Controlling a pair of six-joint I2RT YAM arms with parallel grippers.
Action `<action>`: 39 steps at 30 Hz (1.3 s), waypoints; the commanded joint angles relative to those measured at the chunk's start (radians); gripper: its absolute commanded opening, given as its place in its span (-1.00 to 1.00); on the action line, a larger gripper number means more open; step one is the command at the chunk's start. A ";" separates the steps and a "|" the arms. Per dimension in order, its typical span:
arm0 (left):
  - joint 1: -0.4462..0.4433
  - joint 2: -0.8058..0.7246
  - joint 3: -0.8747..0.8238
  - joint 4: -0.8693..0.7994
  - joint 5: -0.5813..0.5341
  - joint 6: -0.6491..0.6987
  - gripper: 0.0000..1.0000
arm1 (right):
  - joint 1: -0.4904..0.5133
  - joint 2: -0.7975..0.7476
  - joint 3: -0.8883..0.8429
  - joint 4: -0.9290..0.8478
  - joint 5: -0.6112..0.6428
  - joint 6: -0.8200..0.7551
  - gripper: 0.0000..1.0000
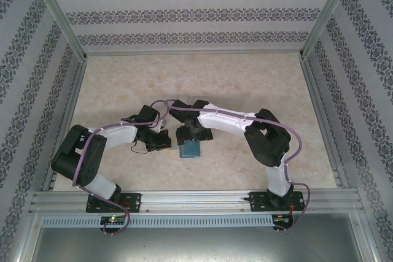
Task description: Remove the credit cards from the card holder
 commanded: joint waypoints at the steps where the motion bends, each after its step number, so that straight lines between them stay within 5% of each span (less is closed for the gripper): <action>1: -0.007 0.056 -0.008 0.002 -0.014 0.029 -1.00 | 0.001 -0.053 -0.002 -0.057 0.054 0.002 0.79; 21: -0.005 0.059 0.028 -0.053 -0.040 0.042 -1.00 | -0.098 -0.225 -0.186 -0.031 0.037 -0.013 0.46; 39: -0.005 0.053 0.052 -0.093 -0.057 0.033 -0.99 | -0.171 -0.247 -0.361 0.042 0.080 -0.026 0.44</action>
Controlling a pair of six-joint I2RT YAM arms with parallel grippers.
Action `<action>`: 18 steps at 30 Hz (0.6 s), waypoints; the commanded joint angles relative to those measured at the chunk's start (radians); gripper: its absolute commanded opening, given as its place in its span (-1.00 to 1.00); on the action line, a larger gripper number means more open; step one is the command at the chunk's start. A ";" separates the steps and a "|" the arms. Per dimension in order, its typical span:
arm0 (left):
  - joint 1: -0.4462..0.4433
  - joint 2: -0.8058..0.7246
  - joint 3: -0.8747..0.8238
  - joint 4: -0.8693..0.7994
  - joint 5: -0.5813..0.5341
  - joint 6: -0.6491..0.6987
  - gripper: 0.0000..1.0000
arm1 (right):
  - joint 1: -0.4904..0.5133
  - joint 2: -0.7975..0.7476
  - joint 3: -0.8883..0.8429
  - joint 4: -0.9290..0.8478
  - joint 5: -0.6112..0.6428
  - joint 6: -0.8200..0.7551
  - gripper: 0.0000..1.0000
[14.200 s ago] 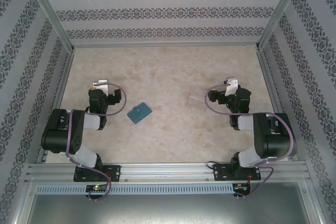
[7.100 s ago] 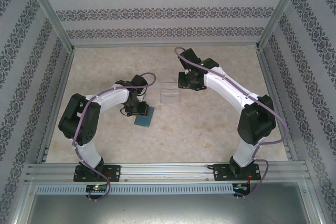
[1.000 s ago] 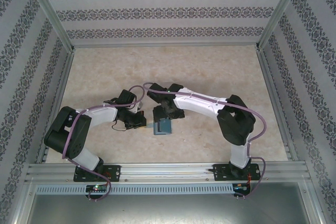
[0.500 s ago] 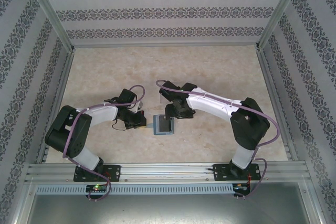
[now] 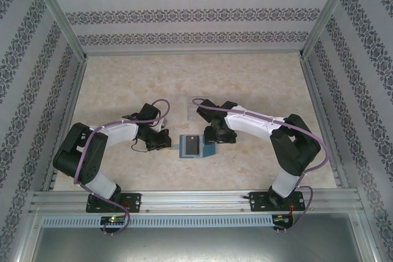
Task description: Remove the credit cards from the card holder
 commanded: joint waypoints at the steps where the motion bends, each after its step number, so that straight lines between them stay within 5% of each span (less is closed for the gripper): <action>1: -0.008 0.030 0.010 -0.031 -0.051 0.017 -0.98 | -0.012 -0.001 -0.040 0.010 0.047 -0.019 0.44; 18: -0.040 0.024 -0.007 -0.095 -0.002 0.036 -0.88 | -0.020 0.000 -0.122 0.040 0.059 -0.022 0.44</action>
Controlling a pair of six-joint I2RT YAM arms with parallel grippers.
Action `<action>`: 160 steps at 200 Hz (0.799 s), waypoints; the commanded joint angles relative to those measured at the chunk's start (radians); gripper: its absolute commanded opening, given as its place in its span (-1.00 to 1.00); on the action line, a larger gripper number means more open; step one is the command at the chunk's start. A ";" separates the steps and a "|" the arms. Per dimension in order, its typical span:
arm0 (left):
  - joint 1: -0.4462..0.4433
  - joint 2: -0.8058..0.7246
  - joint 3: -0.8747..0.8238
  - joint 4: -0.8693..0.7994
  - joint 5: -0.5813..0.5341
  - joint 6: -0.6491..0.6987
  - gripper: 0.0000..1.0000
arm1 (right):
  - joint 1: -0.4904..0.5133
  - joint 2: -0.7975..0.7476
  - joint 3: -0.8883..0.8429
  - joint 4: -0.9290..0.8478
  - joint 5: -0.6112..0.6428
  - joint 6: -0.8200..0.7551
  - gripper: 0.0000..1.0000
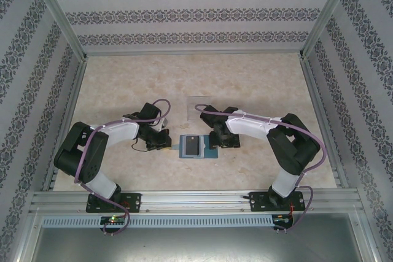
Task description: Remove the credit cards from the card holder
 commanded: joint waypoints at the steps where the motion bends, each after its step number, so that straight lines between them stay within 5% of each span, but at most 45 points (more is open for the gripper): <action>1: -0.033 0.009 -0.024 -0.077 -0.015 0.030 -0.83 | -0.008 -0.015 -0.017 -0.026 0.029 -0.025 0.45; 35: -0.032 -0.053 0.001 -0.120 -0.105 0.019 -0.58 | -0.007 -0.049 0.005 -0.050 0.018 -0.036 0.44; 122: -0.058 -0.176 0.191 -0.344 -0.263 0.044 -0.53 | -0.002 -0.164 0.094 -0.129 -0.012 -0.064 0.44; 160: -0.100 -0.158 0.257 -0.357 -0.231 0.035 -0.54 | 0.002 -0.185 0.140 -0.136 -0.042 -0.070 0.43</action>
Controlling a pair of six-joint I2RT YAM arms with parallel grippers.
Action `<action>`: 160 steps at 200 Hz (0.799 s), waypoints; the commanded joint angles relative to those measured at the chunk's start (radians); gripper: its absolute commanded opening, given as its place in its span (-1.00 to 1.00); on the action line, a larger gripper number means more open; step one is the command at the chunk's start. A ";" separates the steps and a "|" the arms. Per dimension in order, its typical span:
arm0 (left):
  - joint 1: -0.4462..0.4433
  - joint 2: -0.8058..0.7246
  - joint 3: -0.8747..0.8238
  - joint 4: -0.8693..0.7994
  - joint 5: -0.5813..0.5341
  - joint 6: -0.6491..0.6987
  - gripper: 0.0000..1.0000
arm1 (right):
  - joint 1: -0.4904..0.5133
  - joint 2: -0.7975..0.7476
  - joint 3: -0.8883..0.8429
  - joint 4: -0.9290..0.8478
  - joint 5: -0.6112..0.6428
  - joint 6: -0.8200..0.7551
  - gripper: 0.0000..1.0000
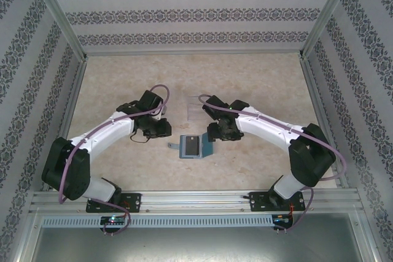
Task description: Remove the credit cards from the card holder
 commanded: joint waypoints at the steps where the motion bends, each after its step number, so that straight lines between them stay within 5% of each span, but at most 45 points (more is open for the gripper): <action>1: -0.039 0.009 0.041 -0.072 -0.008 0.013 -0.54 | 0.002 -0.027 0.045 -0.037 -0.027 -0.018 0.43; 63: -0.095 0.111 0.014 0.080 0.074 -0.055 -0.67 | 0.017 -0.043 0.127 -0.013 -0.084 -0.002 0.20; 114: -0.099 0.145 -0.044 0.196 0.119 -0.109 -0.72 | 0.026 -0.011 0.044 0.267 -0.360 0.131 -0.17; 160: -0.100 0.161 -0.064 0.234 0.129 -0.132 -0.73 | 0.044 0.053 -0.047 0.406 -0.426 0.189 -0.23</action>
